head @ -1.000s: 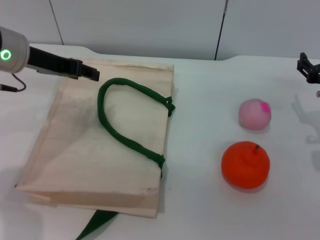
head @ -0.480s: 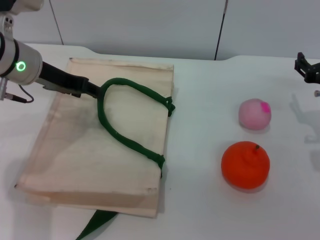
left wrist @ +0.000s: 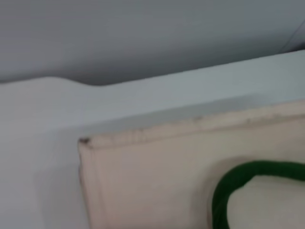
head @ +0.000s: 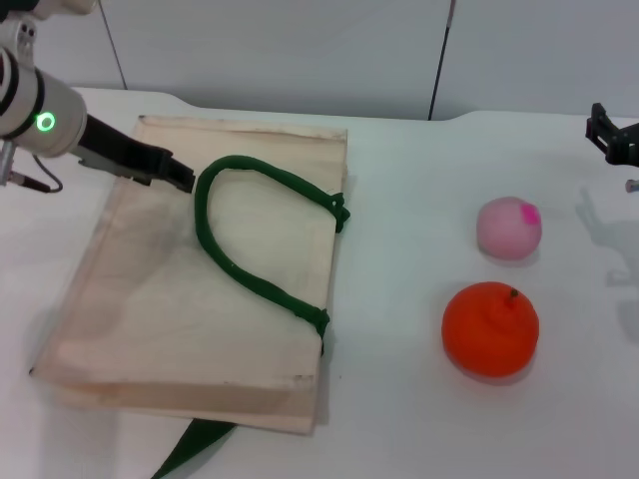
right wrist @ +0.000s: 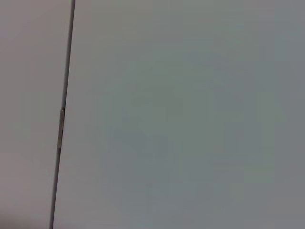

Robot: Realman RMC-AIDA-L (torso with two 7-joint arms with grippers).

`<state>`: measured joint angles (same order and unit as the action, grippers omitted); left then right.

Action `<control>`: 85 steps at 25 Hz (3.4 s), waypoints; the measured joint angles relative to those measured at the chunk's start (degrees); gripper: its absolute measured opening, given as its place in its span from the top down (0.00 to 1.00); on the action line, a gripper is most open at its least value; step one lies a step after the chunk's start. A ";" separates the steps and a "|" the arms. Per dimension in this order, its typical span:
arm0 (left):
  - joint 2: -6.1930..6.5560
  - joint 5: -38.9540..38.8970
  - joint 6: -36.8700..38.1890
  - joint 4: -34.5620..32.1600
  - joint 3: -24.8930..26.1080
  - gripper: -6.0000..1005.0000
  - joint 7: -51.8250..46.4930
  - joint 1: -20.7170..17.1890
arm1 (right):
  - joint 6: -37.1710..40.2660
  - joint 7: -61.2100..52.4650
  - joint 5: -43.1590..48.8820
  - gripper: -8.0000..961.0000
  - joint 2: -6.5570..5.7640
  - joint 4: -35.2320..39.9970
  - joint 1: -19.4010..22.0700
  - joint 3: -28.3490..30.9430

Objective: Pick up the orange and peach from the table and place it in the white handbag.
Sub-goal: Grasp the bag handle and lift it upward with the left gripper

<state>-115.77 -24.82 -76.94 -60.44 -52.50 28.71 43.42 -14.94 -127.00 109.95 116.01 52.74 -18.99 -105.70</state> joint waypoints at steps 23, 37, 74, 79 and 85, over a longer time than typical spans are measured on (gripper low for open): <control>-0.51 0.26 4.64 7.39 -1.39 0.43 1.81 3.64 | 0.00 0.00 0.00 0.17 0.00 0.37 -0.09 -0.12; -0.48 1.77 6.82 10.28 -1.37 0.46 1.74 4.08 | -0.01 0.00 0.00 0.17 0.00 0.76 -0.09 -0.18; -0.13 7.80 6.18 13.01 -0.94 0.50 0.65 8.12 | 0.00 0.00 0.09 0.17 0.00 1.75 -0.09 -1.15; -0.19 8.01 7.36 13.22 -0.86 0.50 0.82 8.34 | 0.00 0.00 0.09 0.17 0.00 2.32 -0.03 -1.17; -0.43 8.03 9.99 14.61 -1.29 0.50 0.98 8.69 | 0.00 0.00 0.09 0.17 0.00 2.37 0.00 -1.17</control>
<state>-116.20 -16.79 -66.95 -45.82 -53.79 29.69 52.11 -14.94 -127.00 110.04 116.01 55.11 -18.98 -106.87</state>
